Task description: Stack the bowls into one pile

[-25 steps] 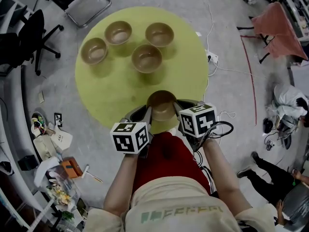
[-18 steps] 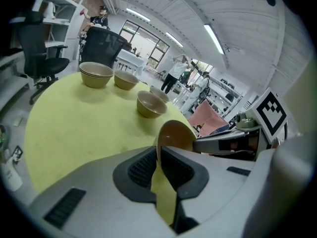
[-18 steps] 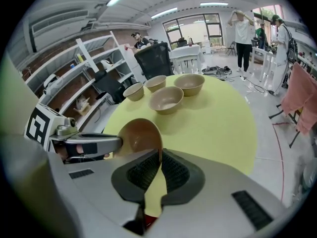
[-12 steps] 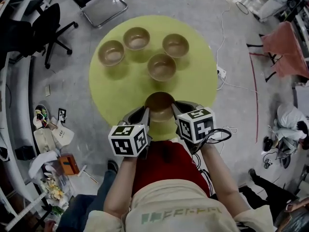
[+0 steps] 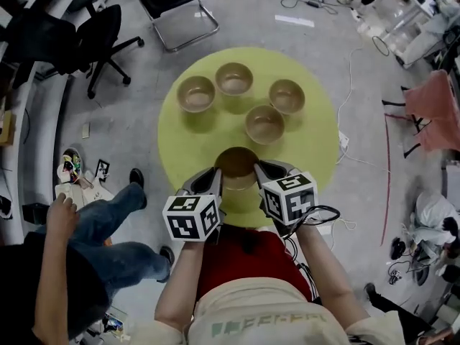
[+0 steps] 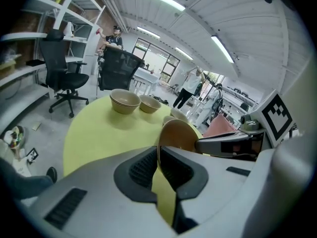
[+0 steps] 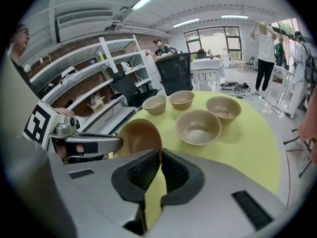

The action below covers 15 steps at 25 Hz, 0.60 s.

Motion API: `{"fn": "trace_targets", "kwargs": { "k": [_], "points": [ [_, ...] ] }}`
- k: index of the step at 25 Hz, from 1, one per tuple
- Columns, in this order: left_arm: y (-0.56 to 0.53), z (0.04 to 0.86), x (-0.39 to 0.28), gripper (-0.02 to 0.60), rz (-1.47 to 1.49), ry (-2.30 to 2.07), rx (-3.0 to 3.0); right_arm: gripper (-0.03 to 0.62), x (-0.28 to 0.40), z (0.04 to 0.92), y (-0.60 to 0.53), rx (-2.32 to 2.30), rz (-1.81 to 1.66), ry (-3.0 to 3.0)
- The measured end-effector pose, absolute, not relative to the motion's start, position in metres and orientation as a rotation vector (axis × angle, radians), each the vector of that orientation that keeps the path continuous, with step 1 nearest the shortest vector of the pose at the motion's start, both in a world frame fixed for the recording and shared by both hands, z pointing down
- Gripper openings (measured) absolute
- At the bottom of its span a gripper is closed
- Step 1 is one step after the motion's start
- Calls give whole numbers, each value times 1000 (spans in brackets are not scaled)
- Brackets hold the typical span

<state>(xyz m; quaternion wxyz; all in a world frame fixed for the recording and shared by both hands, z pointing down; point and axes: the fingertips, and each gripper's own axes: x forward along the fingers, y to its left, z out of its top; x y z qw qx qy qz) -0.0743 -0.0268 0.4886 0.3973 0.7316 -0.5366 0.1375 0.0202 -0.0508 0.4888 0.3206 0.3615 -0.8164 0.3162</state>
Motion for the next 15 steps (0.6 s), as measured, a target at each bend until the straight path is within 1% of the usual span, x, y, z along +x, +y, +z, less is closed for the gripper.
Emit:
{"fn": "trace_targets", "kwargs": {
  "k": [15],
  "points": [
    [-49,454,-121,37,298,-1487,1877,40,-29,459,-80,904,715,-2253]
  ]
}}
